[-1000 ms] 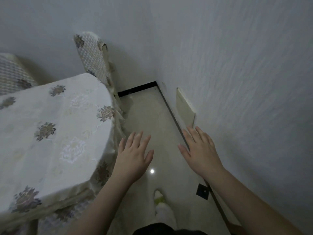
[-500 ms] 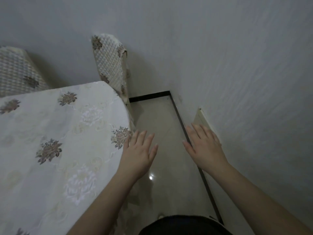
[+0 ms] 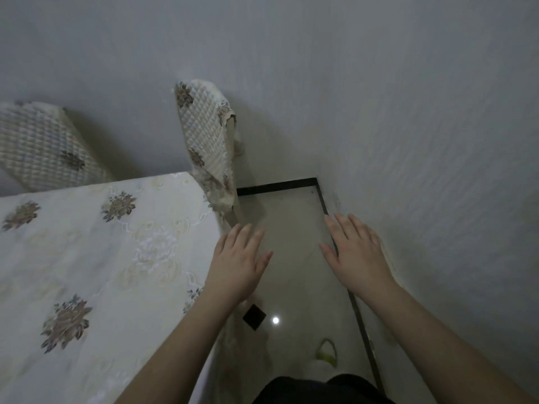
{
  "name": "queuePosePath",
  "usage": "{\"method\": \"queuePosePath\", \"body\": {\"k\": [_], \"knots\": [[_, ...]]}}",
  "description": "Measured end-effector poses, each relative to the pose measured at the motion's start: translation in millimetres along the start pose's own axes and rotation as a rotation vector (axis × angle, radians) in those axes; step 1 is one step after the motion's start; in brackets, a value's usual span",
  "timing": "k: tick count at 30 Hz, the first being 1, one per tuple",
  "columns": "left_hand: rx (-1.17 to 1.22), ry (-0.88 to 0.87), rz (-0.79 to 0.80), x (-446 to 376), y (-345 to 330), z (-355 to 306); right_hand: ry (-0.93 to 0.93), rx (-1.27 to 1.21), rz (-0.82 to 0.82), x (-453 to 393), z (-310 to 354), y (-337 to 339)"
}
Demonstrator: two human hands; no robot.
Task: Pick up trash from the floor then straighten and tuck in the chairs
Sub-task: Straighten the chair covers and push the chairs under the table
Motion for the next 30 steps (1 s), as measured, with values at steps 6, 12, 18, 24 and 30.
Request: {"method": "queuePosePath", "body": {"k": [6, 12, 18, 24, 30], "knots": [[-0.067, 0.069, -0.014, -74.5, -7.6, 12.3, 0.073, -0.029, 0.019, -96.6, -11.2, -15.9], [-0.082, 0.101, -0.005, -123.8, -19.1, 36.3, 0.153, -0.07, 0.046, -164.7, 8.6, -36.9], [-0.082, 0.166, -0.052, -181.6, -32.6, 92.6, 0.207, -0.047, 0.048, -241.9, 38.6, -63.0], [-0.035, 0.251, -0.124, -245.8, -35.5, 167.3, 0.284, -0.053, 0.073, -325.1, 88.6, -80.5], [-0.007, 0.218, -0.124, -310.6, -39.5, 208.0, 0.262, -0.051, 0.025, -395.7, 117.2, -90.7]]}}
Point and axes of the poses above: each hand's wrist, its own x-axis away from the middle knuckle, its own y-axis out of the back of the hand, z = x × y, the point moved 8 cm from there along -x, towards the middle knuckle, and after that the axes turned 11 degrees about -z, right-handed, at the moved point
